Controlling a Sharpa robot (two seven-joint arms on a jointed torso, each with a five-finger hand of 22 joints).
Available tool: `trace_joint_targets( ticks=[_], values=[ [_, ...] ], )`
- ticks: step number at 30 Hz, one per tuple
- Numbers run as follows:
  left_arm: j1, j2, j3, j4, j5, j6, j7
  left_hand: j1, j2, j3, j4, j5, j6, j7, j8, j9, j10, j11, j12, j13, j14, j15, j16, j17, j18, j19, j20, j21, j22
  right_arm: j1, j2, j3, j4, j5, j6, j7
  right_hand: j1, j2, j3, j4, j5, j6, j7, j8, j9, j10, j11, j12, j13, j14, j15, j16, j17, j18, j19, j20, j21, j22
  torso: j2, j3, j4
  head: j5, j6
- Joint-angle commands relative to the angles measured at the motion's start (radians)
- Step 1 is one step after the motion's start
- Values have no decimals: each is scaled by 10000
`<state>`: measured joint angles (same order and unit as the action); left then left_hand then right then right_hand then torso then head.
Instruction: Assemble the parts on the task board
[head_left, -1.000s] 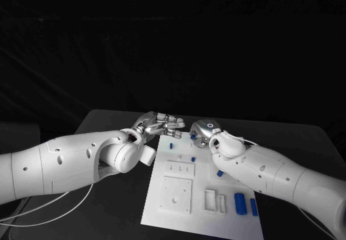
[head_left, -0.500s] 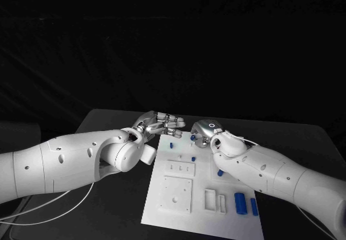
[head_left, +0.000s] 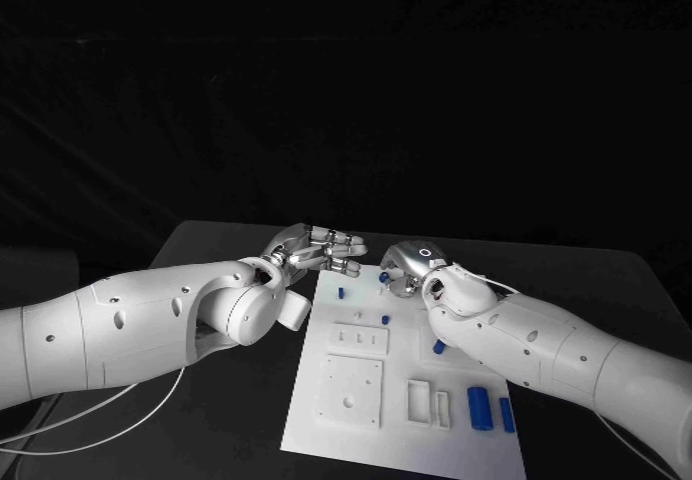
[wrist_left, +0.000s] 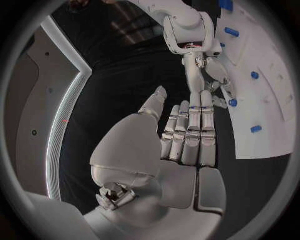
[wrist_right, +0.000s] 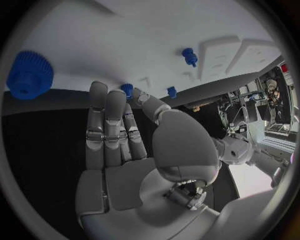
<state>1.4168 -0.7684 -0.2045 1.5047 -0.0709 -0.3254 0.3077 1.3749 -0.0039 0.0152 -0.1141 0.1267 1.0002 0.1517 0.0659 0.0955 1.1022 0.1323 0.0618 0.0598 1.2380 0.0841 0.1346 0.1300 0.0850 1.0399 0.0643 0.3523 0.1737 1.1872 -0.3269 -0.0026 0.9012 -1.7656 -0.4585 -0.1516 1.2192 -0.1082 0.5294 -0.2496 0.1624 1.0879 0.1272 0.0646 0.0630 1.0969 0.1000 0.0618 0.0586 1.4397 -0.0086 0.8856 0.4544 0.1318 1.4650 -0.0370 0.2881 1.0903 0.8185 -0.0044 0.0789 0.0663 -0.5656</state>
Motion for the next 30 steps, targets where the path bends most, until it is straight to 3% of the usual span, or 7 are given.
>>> trace_joint_targets(
  ticks=[1,8,15,22,25,28,30],
  values=[
    [19,-65,9,-15,-43,143,86,-11,11,13,34,-10,-63,4,-25,10,-73,-11,-31,17,-13,9,-18,-10,-19,28,18,17,-10,43,-343,64,481,410,-441,125,-131,-86,-107,38,100,-25,-26,-25,-7,157,-60,-46,-11,20,-8,-15,-11,189,337,64,-38,-17,-18,24,-103,-41,41],
    [33,-213,9,-69,-43,134,152,-4,11,18,22,-11,-38,-13,-25,16,92,-54,-27,18,-7,-8,-12,-7,-26,34,6,23,-15,86,-1316,450,1623,1071,-786,134,-224,-200,-285,90,336,90,-100,-20,4,1157,-311,-46,6,-1,-159,-2,7,44,270,-67,-43,42,-92,104,-302,-105,83],
    [33,-295,5,-199,-43,120,191,-7,14,20,13,-10,-37,-12,-27,16,94,-53,-31,15,-6,-10,-12,-7,-33,32,0,24,-18,94,-2382,940,2668,1676,-489,178,-131,-83,-1048,205,625,137,-172,-18,8,1869,-531,-36,38,-42,-378,36,195,-144,269,-310,-47,173,-204,219,-489,-148,77],
    [29,-315,-4,-334,-42,143,218,-8,11,19,7,-11,-40,-11,-28,15,71,-47,-31,16,-7,-8,-12,-8,-35,31,1,24,-21,94,-3156,1292,3011,2255,363,290,57,-36,-2239,203,990,231,-351,-25,2,4033,-1190,243,1333,12,-839,13,369,-552,352,-766,-43,224,-293,294,-626,-236,29],
    [28,-327,-10,-367,-42,153,223,-8,11,19,7,-11,-40,-11,-28,15,71,-47,-31,16,-7,-8,-12,-8,-35,31,1,24,-21,89,-3288,1338,2917,2379,714,394,221,330,-3211,288,1296,246,-346,32,25,3055,-1300,2753,4734,94,-924,384,824,-688,390,-871,338,476,-308,333,-651,-253,15],
    [27,-329,-16,-399,-42,161,228,-8,11,19,7,-11,-40,-11,-28,15,71,-47,-31,16,-7,-8,-12,-8,-35,31,1,24,-21,82,-3329,1359,2774,2514,1010,490,244,414,-3672,129,1331,-11,-311,-20,5,2038,-1321,5118,7257,-189,-835,754,1572,-662,347,-812,1014,928,-313,362,-660,-275,5],
    [26,-325,-20,-417,-42,168,230,-8,11,19,7,-11,-40,-11,-28,15,71,-47,-31,16,-7,-8,-12,-8,-35,31,1,24,-21,73,-3324,1366,2667,2573,1167,543,179,456,-3889,100,1387,-96,-333,-19,5,1828,-1236,5952,8029,-215,-827,903,1988,-632,351,-775,1313,1141,-310,339,-636,-310,12]
  ],
)
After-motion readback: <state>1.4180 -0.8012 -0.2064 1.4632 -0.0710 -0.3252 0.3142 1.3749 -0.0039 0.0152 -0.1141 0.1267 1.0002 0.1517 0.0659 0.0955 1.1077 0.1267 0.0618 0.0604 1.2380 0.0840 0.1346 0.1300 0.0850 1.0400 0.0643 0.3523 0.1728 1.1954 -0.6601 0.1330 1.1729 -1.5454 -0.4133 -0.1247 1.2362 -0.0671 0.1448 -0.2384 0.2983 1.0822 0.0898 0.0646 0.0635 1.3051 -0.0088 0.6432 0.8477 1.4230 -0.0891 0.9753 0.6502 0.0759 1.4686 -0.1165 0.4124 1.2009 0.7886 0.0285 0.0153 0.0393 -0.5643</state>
